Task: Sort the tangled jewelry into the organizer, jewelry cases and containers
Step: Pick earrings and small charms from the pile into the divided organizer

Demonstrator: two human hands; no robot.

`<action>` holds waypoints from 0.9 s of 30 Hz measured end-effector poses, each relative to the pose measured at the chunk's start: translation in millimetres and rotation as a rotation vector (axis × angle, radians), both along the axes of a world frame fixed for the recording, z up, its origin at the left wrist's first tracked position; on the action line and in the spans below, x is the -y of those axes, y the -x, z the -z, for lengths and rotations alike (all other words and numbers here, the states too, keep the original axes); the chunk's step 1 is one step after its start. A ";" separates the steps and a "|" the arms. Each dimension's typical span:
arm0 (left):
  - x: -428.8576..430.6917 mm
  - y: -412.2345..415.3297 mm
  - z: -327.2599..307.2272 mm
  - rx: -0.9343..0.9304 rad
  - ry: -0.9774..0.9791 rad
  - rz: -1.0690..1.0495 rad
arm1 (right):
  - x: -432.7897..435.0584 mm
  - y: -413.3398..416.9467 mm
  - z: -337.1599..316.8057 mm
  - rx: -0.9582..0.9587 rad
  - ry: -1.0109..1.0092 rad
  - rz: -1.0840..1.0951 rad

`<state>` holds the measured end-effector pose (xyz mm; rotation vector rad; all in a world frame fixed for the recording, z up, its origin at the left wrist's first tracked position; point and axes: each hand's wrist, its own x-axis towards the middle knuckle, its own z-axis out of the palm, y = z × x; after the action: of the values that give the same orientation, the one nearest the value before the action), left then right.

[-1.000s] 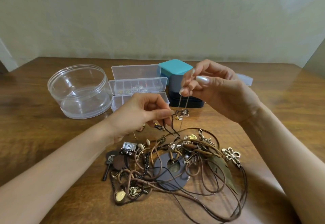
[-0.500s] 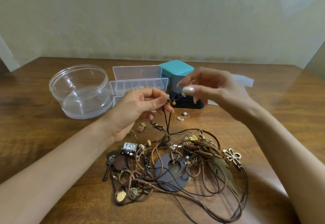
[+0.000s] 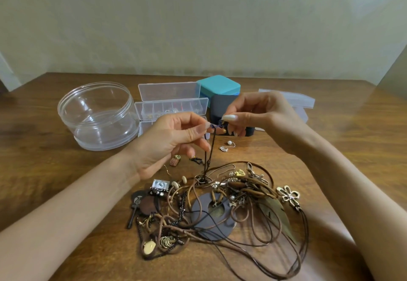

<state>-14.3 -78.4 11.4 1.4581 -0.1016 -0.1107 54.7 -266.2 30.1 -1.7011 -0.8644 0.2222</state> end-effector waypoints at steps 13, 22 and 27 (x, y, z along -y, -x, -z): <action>1.1 -1.3 9.4 0.055 -0.226 0.052 | -1.5 -0.6 4.8 0.266 0.268 0.025; -25.9 6.3 -22.2 0.130 -0.523 0.453 | -3.9 -11.6 15.2 0.405 0.385 0.264; -36.0 -11.8 -5.8 0.558 -0.858 -0.278 | -3.9 -12.3 17.2 0.320 0.349 0.251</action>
<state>-2.5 -42.4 17.2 2.3112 -0.3315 0.5477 67.0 -262.3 12.9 -2.1938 -0.8672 -0.0787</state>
